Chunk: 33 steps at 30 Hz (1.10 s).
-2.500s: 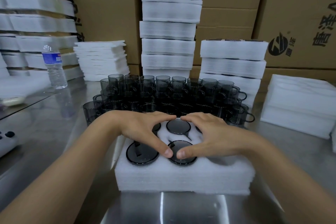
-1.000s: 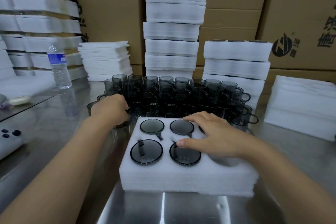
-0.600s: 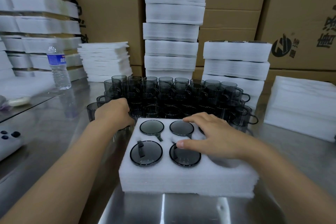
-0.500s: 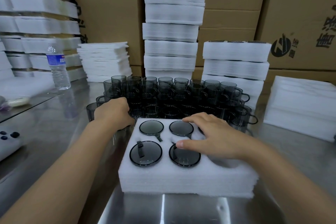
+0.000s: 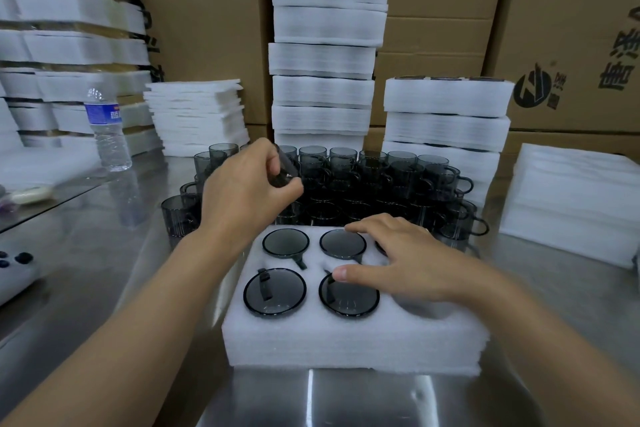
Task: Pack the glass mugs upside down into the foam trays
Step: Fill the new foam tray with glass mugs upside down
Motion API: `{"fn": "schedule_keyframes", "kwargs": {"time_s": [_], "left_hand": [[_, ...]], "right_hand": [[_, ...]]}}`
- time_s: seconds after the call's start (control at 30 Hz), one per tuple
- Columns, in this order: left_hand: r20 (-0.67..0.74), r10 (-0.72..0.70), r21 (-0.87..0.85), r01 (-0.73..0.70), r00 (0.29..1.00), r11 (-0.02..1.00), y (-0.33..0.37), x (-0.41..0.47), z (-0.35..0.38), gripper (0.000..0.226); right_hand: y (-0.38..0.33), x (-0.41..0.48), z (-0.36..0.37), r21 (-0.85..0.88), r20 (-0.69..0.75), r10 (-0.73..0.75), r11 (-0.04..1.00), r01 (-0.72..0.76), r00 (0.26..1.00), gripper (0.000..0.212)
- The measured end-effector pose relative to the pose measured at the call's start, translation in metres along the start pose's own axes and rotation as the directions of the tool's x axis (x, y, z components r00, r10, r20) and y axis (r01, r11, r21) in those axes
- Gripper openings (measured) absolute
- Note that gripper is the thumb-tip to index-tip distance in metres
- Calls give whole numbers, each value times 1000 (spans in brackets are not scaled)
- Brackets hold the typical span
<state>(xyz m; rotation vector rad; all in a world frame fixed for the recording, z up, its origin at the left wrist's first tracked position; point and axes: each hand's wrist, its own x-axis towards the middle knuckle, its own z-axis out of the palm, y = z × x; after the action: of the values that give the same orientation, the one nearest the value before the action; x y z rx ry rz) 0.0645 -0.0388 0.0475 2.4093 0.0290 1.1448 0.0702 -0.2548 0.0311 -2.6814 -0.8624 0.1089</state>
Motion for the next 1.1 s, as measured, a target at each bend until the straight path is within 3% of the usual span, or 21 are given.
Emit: {"fn": "schedule_keyframes", "kwargs": {"time_s": [0.1, 0.17, 0.27, 0.37, 0.53, 0.83, 0.93, 1.1], "left_hand": [[47, 77, -82, -73, 996, 994, 11, -8, 5, 35], [67, 151, -112, -143, 986, 983, 17, -13, 7, 35], [114, 280, -186, -256, 953, 949, 21, -18, 10, 36], [199, 400, -254, -348, 895, 903, 22, -21, 15, 41], [245, 547, -285, -480, 800, 830, 24, -23, 18, 43], [211, 640, -235, -597, 739, 767, 28, -24, 14, 27], [208, 642, -238, -598, 738, 765, 30, -25, 13, 26], [105, 611, -284, -565, 785, 774, 31, -24, 11, 34]], "right_hand": [[0, 1, -2, 62, -22, -2, 998, 4, 1000, 102], [0, 3, -3, 229, -100, 32, 973, -9, 995, 89], [3, 7, -5, 496, -229, 163, 868, -29, 960, 53], [5, 9, -8, 632, -240, 264, 773, -56, 934, 40], [5, 9, -5, 682, -289, 295, 731, -21, 911, 39], [6, 13, -5, 761, -307, 343, 648, 13, 888, 24], [7, 13, -6, 781, -309, 346, 624, 28, 886, 18], [10, 13, -7, 822, -298, 348, 566, 54, 889, 26]]}}
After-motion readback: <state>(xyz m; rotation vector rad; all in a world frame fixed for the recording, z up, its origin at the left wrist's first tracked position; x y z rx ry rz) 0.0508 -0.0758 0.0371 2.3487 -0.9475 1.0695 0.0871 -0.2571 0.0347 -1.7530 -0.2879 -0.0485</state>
